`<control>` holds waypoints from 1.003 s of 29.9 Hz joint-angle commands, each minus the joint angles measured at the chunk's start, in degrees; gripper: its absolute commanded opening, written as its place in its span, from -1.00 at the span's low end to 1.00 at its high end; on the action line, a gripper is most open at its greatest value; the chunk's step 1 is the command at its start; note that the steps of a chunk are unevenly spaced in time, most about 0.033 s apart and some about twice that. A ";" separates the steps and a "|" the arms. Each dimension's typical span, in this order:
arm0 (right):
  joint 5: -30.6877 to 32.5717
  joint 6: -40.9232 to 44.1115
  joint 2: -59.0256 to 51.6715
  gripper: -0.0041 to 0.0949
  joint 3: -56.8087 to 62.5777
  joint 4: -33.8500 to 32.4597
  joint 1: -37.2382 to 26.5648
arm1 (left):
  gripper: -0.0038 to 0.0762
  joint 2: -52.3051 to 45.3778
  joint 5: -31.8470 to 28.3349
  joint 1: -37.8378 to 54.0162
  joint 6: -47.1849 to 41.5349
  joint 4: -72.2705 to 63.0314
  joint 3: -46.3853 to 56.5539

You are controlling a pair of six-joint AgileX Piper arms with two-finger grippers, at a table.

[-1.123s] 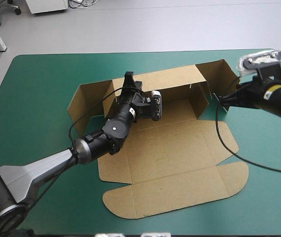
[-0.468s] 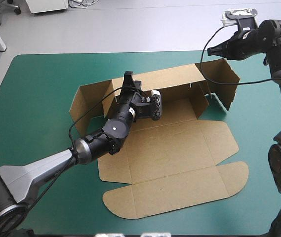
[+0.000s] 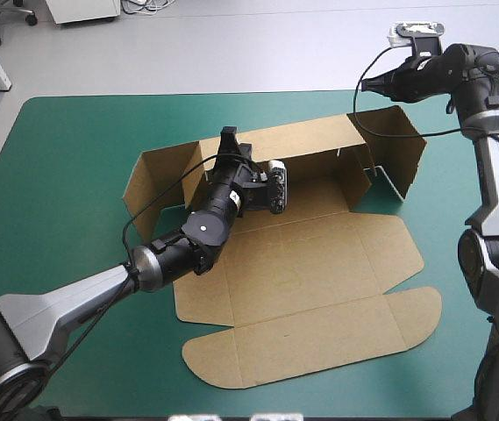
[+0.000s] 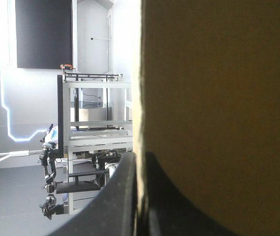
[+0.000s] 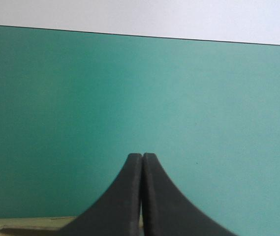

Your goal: Fold the box

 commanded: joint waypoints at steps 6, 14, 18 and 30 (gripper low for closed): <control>2.93 -3.04 -0.58 -0.96 -3.22 1.77 -0.41 | -0.93 -2.62 1.51 -0.13 -0.66 6.41 -1.95; 10.42 -3.59 -0.58 -0.96 -3.22 1.81 -0.41 | -0.93 -0.59 2.81 -0.13 -0.66 6.41 -1.95; 13.09 -4.14 -0.58 -0.96 -3.22 1.81 -0.41 | -0.93 0.86 3.06 -0.13 -0.66 6.41 -1.95; 13.14 -2.68 -5.50 -0.96 -0.72 3.73 -0.31 | -0.93 1.33 3.41 -0.13 -0.66 6.41 -1.95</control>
